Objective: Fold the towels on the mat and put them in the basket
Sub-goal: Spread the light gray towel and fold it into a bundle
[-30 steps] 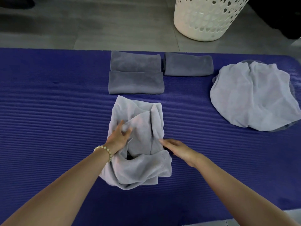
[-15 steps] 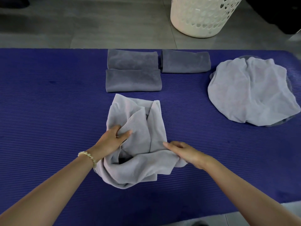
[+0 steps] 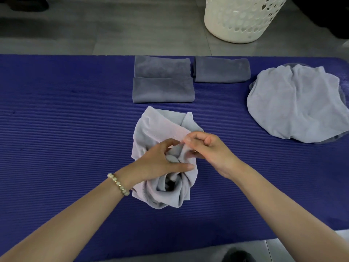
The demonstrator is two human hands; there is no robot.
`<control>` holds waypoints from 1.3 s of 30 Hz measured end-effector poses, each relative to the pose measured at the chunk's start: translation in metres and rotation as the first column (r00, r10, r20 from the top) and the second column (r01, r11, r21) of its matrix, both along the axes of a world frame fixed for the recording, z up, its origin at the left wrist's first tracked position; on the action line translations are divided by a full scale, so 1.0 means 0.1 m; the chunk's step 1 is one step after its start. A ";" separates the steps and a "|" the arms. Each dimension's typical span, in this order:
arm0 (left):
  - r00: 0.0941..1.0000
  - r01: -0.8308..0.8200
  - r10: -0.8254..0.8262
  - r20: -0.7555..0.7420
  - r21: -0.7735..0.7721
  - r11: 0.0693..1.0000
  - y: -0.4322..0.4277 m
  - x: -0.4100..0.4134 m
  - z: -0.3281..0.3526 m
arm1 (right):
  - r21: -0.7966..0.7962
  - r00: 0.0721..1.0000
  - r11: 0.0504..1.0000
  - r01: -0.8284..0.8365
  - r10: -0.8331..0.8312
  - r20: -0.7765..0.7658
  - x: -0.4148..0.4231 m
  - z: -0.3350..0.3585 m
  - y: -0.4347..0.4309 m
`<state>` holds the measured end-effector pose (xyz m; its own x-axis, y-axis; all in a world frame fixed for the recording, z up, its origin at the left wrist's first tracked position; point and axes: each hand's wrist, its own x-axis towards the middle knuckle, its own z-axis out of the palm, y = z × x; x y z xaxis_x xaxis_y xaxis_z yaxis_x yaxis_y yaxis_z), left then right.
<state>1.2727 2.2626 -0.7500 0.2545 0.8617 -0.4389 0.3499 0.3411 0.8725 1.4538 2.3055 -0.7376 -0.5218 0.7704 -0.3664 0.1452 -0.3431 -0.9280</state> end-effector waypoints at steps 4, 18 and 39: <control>0.982 -0.127 0.133 0.131 -0.055 0.990 -0.02 -0.18 0.06 | 0.000 0.988 0.989 -0.145 0.145 0.060 0.09 0.14 0.00; 0.945 -0.188 0.181 0.272 -0.001 0.982 -0.01 -0.10 0.26 | 0.451 0.980 0.887 -0.097 0.006 0.198 0.07 0.13 0.05; 0.898 -0.439 0.438 -0.051 -0.179 0.880 0.30 -0.13 -0.61 | 0.242 0.947 0.970 -0.021 -0.059 0.316 -0.27 -0.75 0.48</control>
<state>1.2600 2.2922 -0.8110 -0.1356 0.7893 -0.5988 0.1351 0.6135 0.7781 1.4267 2.3540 -0.8129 -0.3925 0.8643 -0.3144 0.4427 -0.1221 -0.8883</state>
